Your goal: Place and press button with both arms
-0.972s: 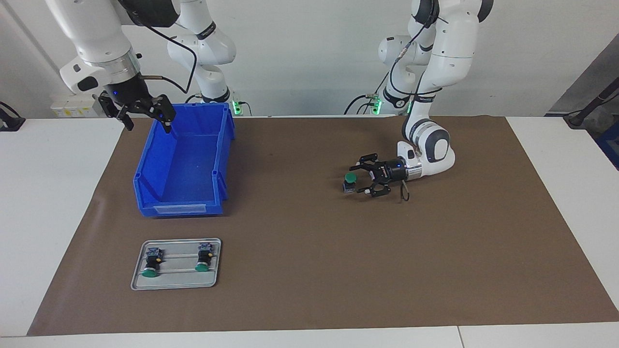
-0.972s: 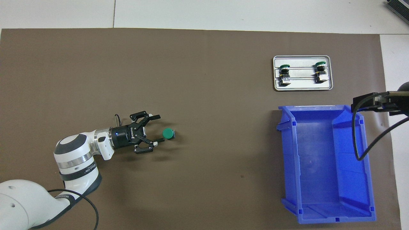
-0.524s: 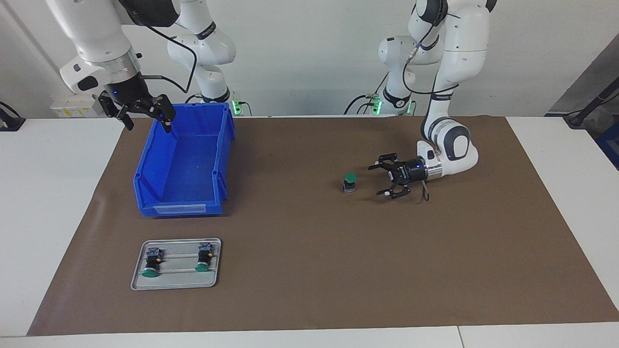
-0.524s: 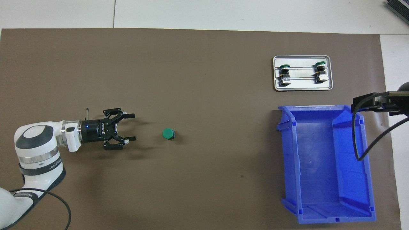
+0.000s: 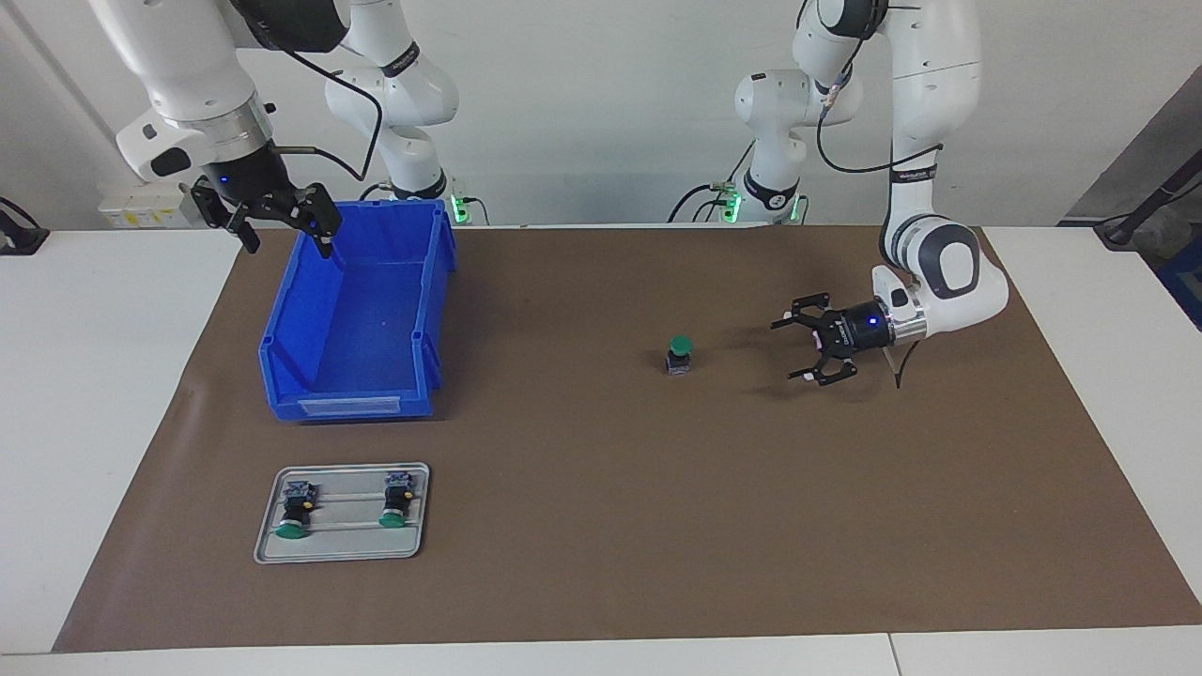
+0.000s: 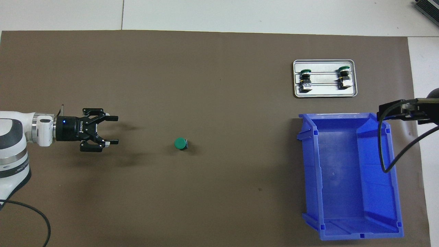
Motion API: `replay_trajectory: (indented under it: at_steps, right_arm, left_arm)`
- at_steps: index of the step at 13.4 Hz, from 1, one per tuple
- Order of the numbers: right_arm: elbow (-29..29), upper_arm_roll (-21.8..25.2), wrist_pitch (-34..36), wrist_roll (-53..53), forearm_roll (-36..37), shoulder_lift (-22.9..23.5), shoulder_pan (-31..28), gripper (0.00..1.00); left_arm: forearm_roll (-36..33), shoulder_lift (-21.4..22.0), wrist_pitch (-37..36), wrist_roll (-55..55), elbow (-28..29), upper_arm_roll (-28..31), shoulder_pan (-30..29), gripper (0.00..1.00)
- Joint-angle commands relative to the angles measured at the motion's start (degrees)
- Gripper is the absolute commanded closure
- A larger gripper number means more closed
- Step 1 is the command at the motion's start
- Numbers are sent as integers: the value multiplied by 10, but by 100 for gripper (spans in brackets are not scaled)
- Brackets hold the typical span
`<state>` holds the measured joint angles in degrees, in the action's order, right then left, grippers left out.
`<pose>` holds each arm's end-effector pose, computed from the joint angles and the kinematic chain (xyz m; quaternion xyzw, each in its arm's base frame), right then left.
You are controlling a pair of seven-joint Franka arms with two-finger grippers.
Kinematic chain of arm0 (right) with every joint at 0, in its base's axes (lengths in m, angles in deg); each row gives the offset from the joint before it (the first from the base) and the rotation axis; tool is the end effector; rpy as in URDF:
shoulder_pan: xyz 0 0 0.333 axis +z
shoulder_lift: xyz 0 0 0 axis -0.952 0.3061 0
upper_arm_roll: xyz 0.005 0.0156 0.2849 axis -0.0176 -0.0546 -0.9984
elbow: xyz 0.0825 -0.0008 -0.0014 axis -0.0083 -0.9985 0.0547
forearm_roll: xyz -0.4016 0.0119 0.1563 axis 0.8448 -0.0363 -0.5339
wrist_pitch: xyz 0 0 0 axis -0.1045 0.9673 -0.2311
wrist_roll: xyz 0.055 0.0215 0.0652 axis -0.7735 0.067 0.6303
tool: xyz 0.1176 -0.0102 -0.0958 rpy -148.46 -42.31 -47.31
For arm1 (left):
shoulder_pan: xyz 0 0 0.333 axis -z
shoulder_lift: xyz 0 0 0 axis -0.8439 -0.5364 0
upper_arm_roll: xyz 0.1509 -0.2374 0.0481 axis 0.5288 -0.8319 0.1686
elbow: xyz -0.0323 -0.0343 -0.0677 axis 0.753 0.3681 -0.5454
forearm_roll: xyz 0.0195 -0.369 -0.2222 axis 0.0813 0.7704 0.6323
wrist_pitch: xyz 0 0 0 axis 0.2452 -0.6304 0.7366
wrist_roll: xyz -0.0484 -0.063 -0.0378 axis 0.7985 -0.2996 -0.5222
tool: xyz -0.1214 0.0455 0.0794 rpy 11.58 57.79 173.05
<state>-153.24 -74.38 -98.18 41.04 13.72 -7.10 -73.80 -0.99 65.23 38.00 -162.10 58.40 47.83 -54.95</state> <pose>0.5764 -0.0030 0.5486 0.9985 -0.0529 0.0035 0.0144 0.5619 -0.0069 0.2272 0.7196 -0.4751 0.2569 0.4364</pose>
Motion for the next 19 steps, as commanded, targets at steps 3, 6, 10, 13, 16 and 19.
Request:
replay_trajectory:
  at_steps: [3,6,10,13,16,19]
  right_arm:
    - [-17,-1,-8,18,-2,-15,-3,0]
    - [-21,-1,-9,12,-2,-16,-2,0]
    - [-22,-1,-13,10,-2,-16,-4,0]
    - [28,0,22,6,-5,11,-13,0]
    - [78,0,42,2,-4,47,-20,0]
    - [64,-1,35,-23,-3,41,-13,0]
  left_arm:
    - [-168,48,12,217,-79,0,22,12]
    - [-262,83,45,353,-88,0,59,29]
    - [-338,93,92,507,-92,-1,138,100]
    - [-394,87,213,629,-71,-3,216,100]
    - [-466,87,303,745,-41,-3,288,100]
    - [-536,84,308,876,-27,-3,359,100]
